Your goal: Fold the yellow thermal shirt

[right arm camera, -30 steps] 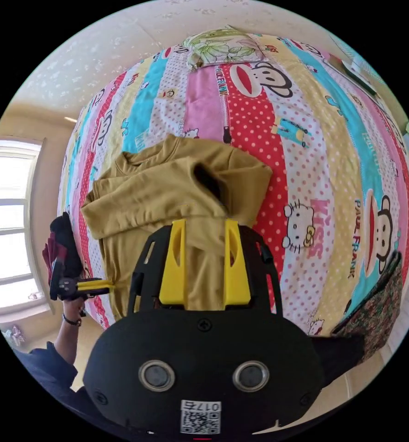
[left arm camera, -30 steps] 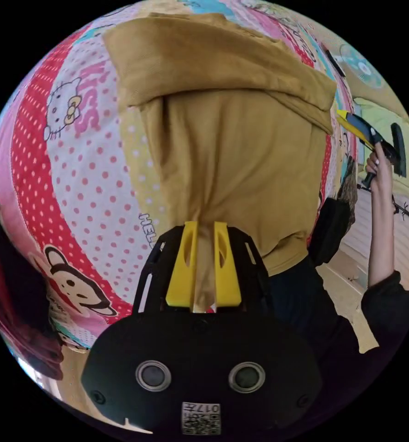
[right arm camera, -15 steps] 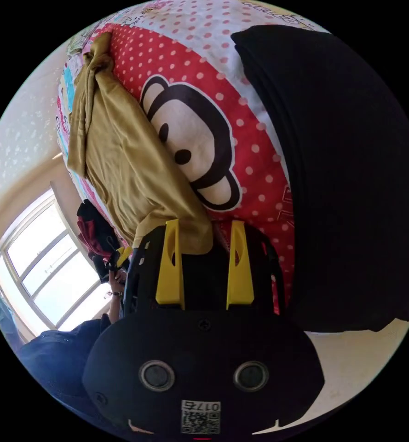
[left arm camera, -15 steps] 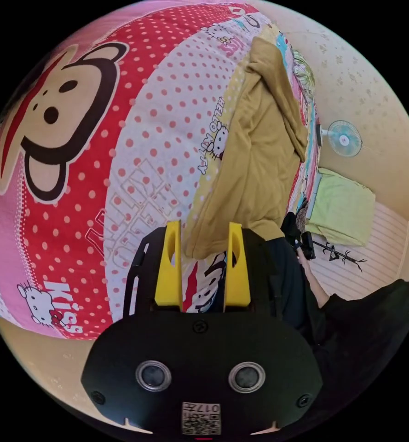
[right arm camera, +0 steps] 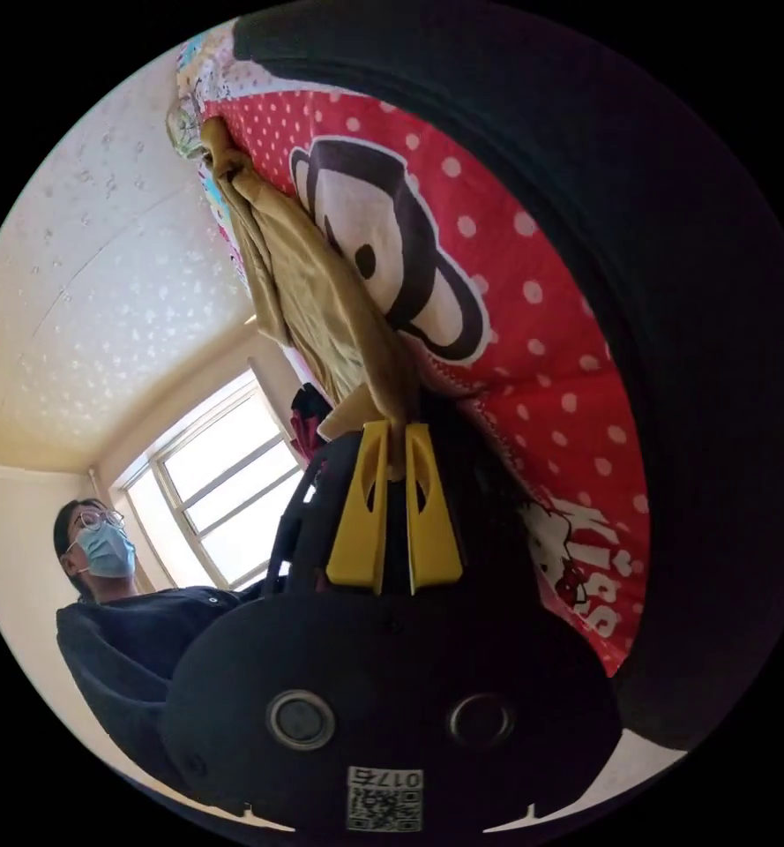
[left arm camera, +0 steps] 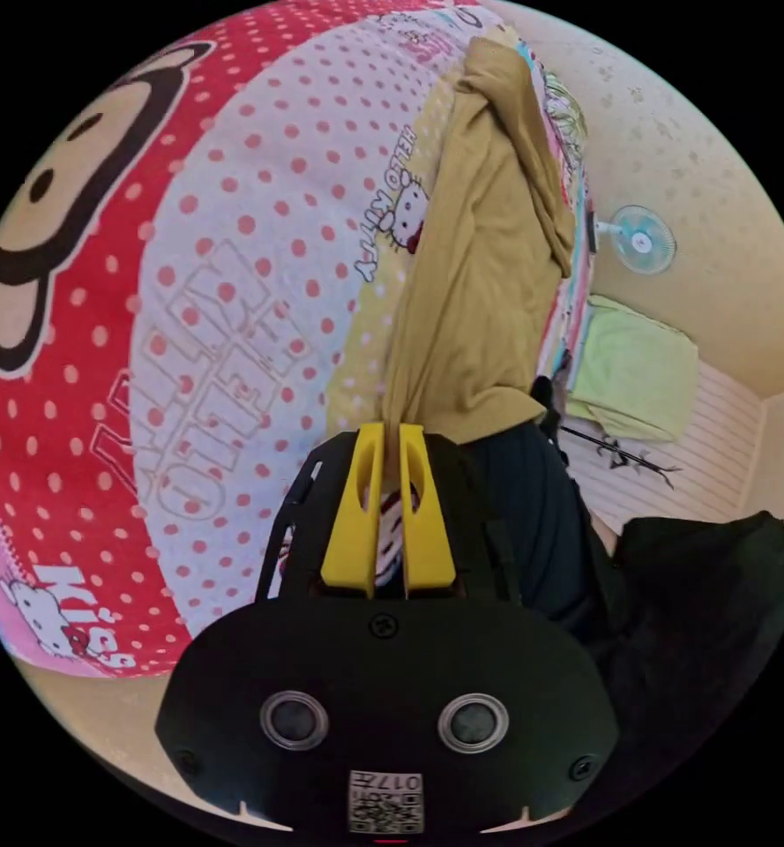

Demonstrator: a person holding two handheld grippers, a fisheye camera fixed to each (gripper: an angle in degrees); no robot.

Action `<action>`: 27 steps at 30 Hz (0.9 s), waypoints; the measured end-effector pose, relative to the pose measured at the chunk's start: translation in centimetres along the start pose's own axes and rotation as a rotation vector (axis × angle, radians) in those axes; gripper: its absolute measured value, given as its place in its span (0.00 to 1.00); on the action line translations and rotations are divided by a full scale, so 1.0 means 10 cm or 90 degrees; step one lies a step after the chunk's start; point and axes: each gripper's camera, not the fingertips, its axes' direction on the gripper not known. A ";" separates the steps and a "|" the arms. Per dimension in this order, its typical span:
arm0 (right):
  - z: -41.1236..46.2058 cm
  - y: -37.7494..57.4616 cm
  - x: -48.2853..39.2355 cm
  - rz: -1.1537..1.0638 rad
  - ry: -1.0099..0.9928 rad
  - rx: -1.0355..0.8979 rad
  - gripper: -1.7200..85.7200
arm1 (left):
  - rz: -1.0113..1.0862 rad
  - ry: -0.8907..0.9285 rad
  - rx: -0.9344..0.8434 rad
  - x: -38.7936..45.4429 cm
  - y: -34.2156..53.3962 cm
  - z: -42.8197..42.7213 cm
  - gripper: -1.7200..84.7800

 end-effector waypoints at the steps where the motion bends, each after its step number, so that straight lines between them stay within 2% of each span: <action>1: -0.08 0.00 -0.07 -0.017 -0.028 0.015 0.06 | -0.002 0.047 0.000 -0.07 0.00 -0.10 0.06; 3: -0.40 -0.02 -0.45 -0.092 -0.149 0.044 0.06 | 0.014 0.116 0.017 -0.12 0.01 -0.37 0.05; 5: -0.54 -0.04 -0.82 -0.163 -0.193 -0.025 0.05 | 0.075 0.216 0.008 -0.04 0.05 -0.75 0.05; 6: -0.62 0.02 -1.08 -0.198 -0.180 -0.079 0.05 | 0.090 0.220 0.003 0.00 0.07 -0.84 0.05; 9: -0.86 0.32 -1.49 -0.232 -0.125 -0.184 0.05 | 0.141 0.135 -0.030 0.17 0.27 -1.17 0.05; 11: -1.00 0.59 -1.57 -0.232 -0.086 -0.222 0.05 | 0.147 0.168 -0.049 0.18 0.47 -1.26 0.04; 15: -1.28 1.17 -1.36 -0.181 -0.103 -0.212 0.05 | 0.114 0.194 -0.115 0.08 0.76 -1.10 0.04; 17: -1.34 1.19 -1.29 -0.178 -0.102 -0.178 0.05 | 0.094 0.217 -0.087 0.03 0.80 -1.07 0.04; 19: -1.29 1.01 -1.32 -0.194 -0.087 -0.153 0.05 | 0.132 0.188 -0.042 0.11 0.69 -1.14 0.04; 23: -0.85 0.07 -1.89 -0.315 -0.117 -0.182 0.05 | 0.254 0.100 0.020 0.47 0.01 -1.42 0.05; 27: -0.40 -1.17 -2.58 -0.418 -0.089 -0.160 0.06 | 0.262 0.070 0.132 0.64 -0.82 -1.74 0.06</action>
